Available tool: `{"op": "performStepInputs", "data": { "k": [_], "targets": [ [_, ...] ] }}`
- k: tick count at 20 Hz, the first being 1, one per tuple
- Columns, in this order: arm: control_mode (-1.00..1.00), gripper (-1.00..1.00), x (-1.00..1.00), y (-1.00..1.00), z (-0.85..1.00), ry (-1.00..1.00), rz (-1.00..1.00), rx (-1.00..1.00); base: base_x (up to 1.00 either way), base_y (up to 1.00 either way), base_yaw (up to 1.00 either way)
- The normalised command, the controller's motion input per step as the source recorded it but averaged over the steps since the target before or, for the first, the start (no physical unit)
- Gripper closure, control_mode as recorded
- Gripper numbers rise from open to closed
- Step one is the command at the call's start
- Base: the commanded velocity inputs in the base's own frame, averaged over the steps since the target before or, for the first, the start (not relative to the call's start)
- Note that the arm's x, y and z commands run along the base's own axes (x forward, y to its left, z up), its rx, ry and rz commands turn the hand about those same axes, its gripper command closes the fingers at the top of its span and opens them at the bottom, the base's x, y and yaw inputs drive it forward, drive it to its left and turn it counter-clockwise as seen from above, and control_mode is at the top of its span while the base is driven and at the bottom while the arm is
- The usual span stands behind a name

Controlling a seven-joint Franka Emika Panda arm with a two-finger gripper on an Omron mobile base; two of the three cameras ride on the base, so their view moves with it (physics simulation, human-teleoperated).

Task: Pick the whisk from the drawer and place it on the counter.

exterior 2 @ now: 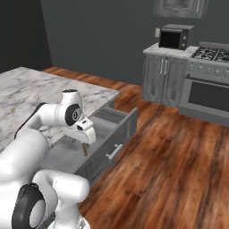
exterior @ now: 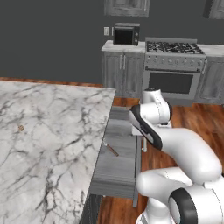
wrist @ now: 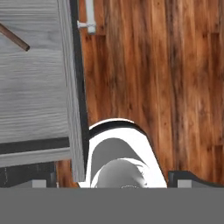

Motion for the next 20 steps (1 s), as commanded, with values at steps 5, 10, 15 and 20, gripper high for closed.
{"op": "performStepInputs", "data": {
  "k": [5, 10, 15, 20],
  "targets": [
    [-1.00, -1.00, 0.04, -0.06, -0.74, -0.03, 0.01, 0.00, 0.00, 0.00, 0.00],
    [-1.00, -1.00, 0.30, 0.00, -0.59, 0.00, 0.03, 0.00, 0.00, 0.00, 0.00],
    [-1.00, -1.00, 0.47, 0.00, -0.30, -0.05, 0.02, 0.00, 0.00, 0.00, 0.00],
    [-1.00, -1.00, 0.51, 0.03, -0.08, -0.14, 0.00, 0.00, 0.00, 0.00, 0.00]
  ]
}}
